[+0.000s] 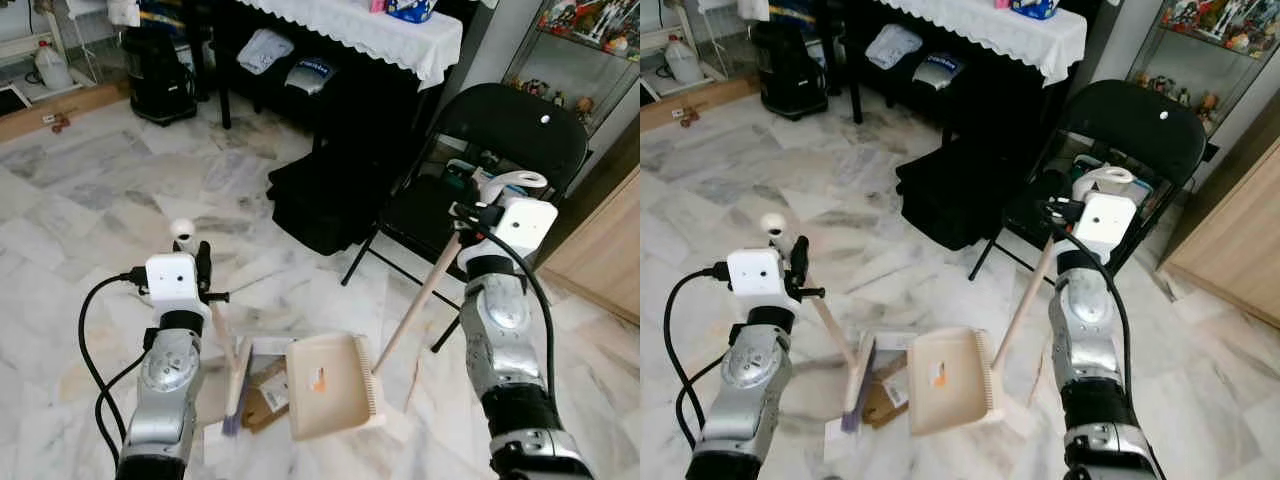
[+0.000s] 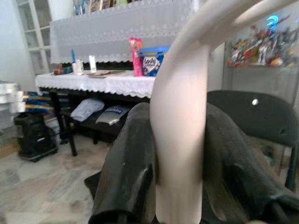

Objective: Sweep floor

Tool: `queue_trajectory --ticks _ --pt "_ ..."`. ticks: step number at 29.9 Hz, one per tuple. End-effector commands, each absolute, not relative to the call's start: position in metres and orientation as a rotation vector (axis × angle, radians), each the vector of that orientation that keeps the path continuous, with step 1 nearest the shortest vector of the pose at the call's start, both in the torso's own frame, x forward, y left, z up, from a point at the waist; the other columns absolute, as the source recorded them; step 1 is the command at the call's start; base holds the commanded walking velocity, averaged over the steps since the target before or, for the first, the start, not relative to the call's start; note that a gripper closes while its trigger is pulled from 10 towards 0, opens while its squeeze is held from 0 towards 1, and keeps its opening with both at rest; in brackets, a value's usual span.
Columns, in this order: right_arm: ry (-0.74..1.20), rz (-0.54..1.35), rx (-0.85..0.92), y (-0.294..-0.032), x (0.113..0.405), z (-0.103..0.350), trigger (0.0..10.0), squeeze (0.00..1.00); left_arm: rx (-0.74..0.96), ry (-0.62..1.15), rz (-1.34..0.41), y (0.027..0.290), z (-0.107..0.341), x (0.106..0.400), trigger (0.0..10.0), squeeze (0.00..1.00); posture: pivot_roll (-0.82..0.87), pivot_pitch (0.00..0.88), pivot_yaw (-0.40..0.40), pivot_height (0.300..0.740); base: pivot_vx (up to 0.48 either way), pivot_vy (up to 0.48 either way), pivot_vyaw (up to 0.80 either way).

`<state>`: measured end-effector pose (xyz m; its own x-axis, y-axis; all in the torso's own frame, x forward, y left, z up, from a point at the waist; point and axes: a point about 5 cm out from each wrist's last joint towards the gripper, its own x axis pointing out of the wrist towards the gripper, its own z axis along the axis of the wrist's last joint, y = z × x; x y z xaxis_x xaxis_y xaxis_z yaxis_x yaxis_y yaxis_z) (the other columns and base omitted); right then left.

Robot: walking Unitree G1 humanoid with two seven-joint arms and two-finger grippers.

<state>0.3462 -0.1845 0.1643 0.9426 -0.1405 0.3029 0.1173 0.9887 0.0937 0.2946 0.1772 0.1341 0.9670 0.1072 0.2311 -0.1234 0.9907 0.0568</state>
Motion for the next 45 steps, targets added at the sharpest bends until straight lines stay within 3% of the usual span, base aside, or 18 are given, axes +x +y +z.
queue_trajectory --ticks 1,38,45 --pt "-0.355 -0.138 0.085 -0.1859 0.3467 0.1741 10.0 0.0 0.081 -0.272 0.117 0.1775 0.1428 0.2942 10.0 0.0 0.09 0.1 -0.114 0.74 0.0 0.0 0.0" --pt "-0.35 -0.138 0.091 -0.1855 0.346 0.1732 10.0 0.0 0.078 -0.264 0.129 0.18 0.1419 0.2934 10.0 0.0 0.09 0.101 -0.113 0.74 0.0 0.0 -0.08" --pt "-0.345 -0.133 0.107 -0.1844 0.3468 0.1725 10.0 0.0 0.076 -0.268 0.129 0.1798 0.1423 0.2938 10.0 0.0 0.09 0.096 -0.113 0.74 0.273 0.0 -0.42"
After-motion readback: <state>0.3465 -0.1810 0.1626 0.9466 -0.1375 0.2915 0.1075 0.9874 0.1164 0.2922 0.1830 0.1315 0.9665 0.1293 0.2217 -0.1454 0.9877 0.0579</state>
